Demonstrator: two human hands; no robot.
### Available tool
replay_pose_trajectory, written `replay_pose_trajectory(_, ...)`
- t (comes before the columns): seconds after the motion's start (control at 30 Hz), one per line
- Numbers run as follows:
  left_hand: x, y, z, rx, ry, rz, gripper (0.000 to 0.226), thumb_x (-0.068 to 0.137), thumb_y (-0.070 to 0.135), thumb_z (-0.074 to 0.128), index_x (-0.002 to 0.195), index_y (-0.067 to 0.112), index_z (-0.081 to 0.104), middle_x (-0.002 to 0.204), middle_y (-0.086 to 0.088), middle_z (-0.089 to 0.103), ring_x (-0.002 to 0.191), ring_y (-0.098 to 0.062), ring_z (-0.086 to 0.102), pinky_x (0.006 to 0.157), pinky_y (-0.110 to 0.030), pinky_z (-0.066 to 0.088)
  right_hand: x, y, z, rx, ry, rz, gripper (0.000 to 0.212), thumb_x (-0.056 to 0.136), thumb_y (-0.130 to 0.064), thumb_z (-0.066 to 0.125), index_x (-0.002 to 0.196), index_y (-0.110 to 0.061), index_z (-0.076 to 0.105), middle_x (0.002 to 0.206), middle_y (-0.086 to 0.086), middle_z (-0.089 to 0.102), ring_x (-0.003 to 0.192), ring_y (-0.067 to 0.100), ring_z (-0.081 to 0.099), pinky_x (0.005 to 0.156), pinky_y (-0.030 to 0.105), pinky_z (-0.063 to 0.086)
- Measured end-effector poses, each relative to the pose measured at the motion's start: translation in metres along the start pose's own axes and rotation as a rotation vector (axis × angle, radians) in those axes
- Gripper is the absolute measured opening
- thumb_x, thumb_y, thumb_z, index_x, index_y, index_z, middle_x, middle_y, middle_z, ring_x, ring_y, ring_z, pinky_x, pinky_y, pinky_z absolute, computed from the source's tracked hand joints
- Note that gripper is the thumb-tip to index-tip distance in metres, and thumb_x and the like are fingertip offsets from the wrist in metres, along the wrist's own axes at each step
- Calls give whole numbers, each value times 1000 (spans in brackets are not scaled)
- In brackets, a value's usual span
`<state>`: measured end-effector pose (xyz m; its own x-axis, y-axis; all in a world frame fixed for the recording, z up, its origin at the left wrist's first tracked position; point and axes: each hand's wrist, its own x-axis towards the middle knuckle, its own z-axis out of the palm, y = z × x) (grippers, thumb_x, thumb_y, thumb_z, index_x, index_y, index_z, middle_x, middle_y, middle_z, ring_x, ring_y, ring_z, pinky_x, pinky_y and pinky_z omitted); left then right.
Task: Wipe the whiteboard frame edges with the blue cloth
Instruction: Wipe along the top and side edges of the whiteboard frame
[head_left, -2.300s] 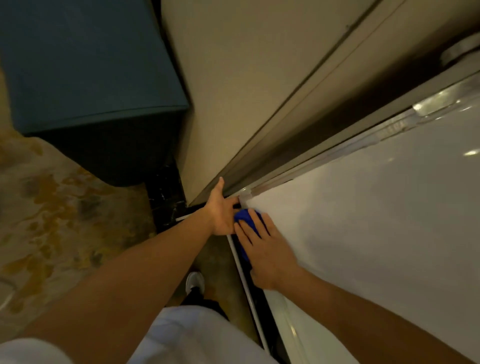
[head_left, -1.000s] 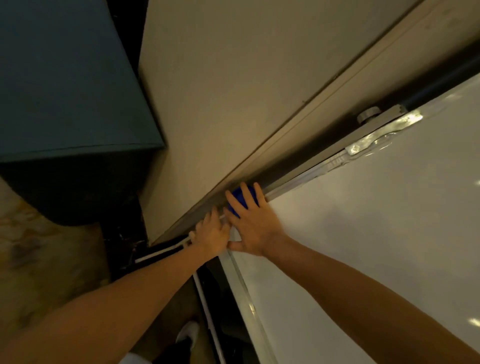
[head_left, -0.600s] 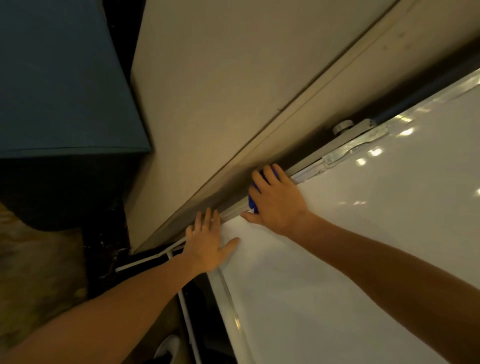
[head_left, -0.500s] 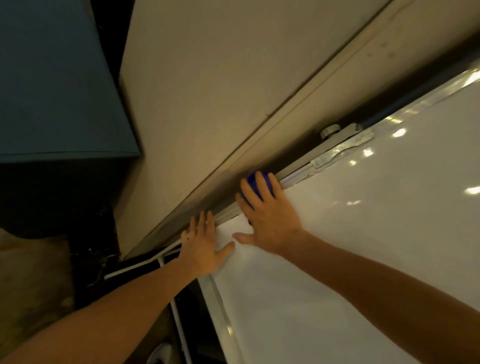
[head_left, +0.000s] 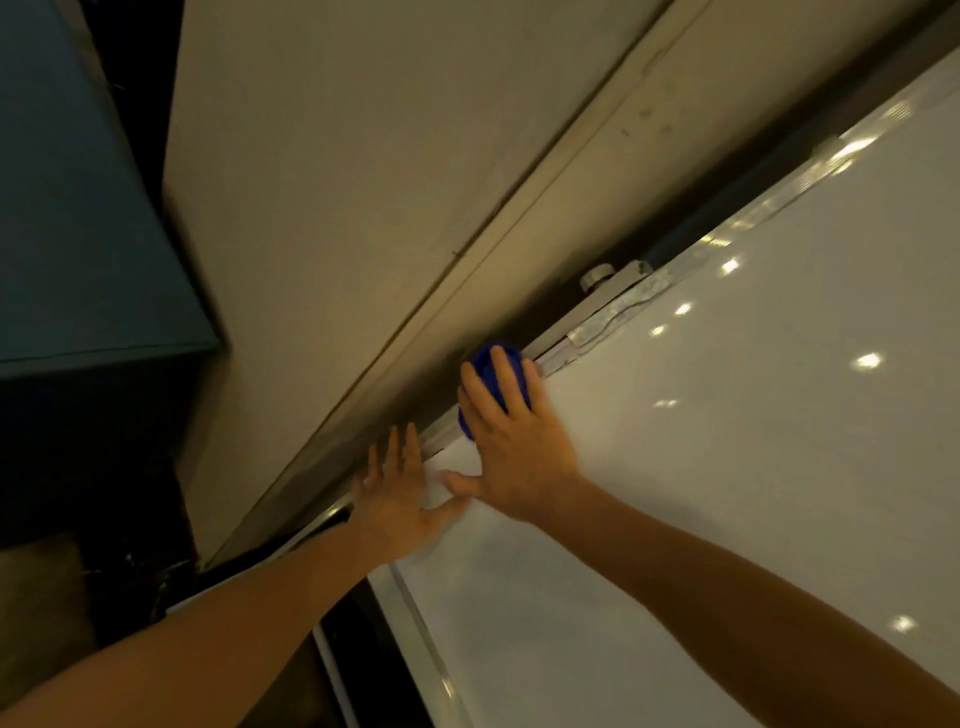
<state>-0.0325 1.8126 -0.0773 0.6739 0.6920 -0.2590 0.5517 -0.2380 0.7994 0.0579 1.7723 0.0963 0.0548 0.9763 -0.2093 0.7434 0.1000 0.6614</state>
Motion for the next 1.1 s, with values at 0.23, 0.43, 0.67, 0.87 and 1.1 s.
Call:
replay_pose_trajectory(0.23, 2, 13, -10, -53, 27, 59, 126, 52, 102, 26, 142, 36, -33, 162, 2, -19, 149, -31, -8, 116, -58, 7, -5, 50, -29, -102, 148, 113, 92, 88, -77, 16, 152, -12, 28, 161, 14, 21, 149, 40, -3, 119, 57, 3)
replay_pose_trajectory(0.43, -8, 51, -23, -34, 100, 171, 117, 57, 98, 22, 123, 38, -53, 158, -2, -31, 148, -32, -16, 117, -57, 3, -38, 37, -19, -16, 84, 71, 98, 85, -80, 22, 154, -12, 11, 164, 10, 9, 149, 35, -11, 120, 55, -3)
replay_pose_trajectory(0.67, -15, 108, -41, -132, 208, 391, 110, 67, 91, 29, 143, 41, -32, 158, 4, -31, 147, -25, -20, 120, -54, 3, -46, 76, -49, -6, 269, 306, 90, 91, -75, 23, 153, -10, 22, 161, 12, 18, 150, 35, 3, 121, 52, 7)
replay_pose_trajectory(0.87, -14, 159, -58, -236, 347, 518, 110, 75, 82, 42, 149, 34, -24, 158, 9, -27, 145, -16, -21, 119, -42, -6, -44, 122, -82, 88, 392, 597, 65, 102, -54, 23, 154, -15, 22, 163, 7, 11, 151, 29, -2, 121, 48, 0)
replay_pose_trajectory(1.1, -18, 173, -79, -106, 435, 706, 86, 86, 61, 55, 147, 24, 8, 158, -1, 20, 147, -22, 18, 120, -40, 15, -20, 118, -83, -33, 395, 285, 102, 80, -31, 71, 155, -35, 3, 165, 8, 2, 149, 39, -5, 118, 57, -2)
